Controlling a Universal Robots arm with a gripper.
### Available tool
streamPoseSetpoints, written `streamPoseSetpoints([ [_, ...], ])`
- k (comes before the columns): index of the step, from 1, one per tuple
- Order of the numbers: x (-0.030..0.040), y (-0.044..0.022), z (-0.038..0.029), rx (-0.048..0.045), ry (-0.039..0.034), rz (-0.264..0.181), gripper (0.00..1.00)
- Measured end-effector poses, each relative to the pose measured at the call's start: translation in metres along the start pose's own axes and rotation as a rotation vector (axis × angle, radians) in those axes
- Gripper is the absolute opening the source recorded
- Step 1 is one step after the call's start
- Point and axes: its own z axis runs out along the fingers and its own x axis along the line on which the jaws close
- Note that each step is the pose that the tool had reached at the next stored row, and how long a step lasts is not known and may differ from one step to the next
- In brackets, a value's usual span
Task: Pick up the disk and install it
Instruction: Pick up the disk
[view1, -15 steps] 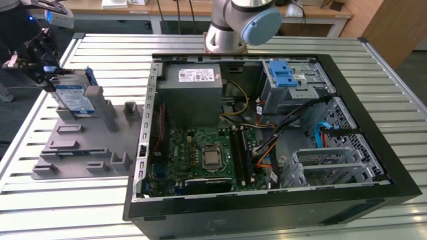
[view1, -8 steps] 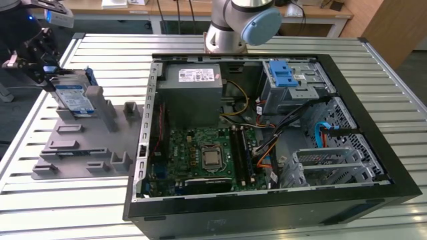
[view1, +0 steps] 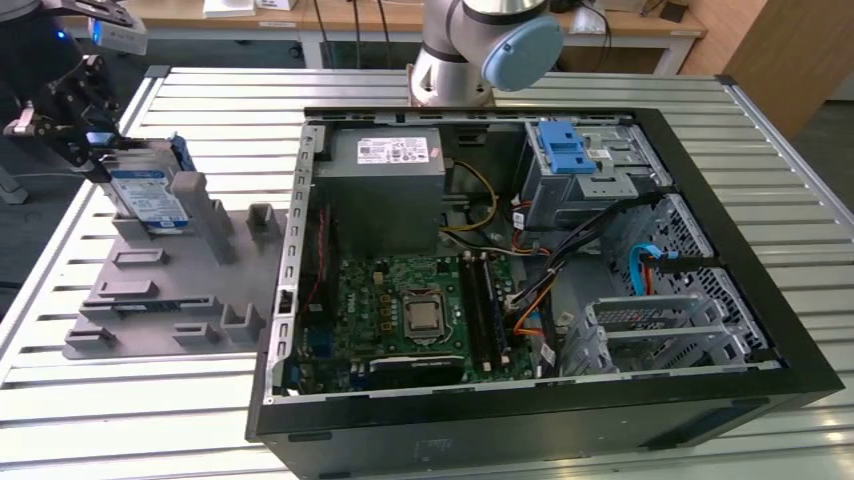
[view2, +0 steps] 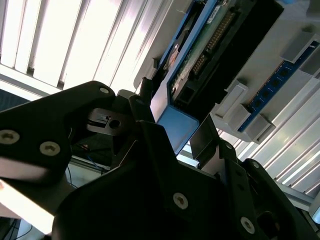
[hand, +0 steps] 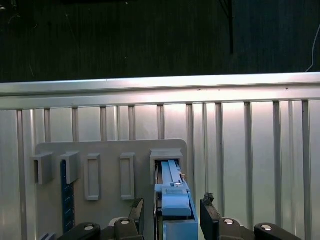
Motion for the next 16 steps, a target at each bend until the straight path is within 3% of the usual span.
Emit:
streamPoseSetpoints([
  [7, 0.0, 0.0, 0.0, 0.0, 0.0, 0.0, 0.46],
  [8, 0.0, 0.0, -0.0001, -0.0001, 0.0, 0.0, 0.39],
  [16, 0.0, 0.0, -0.0001, 0.0, 0.0, 0.0, 0.36],
])
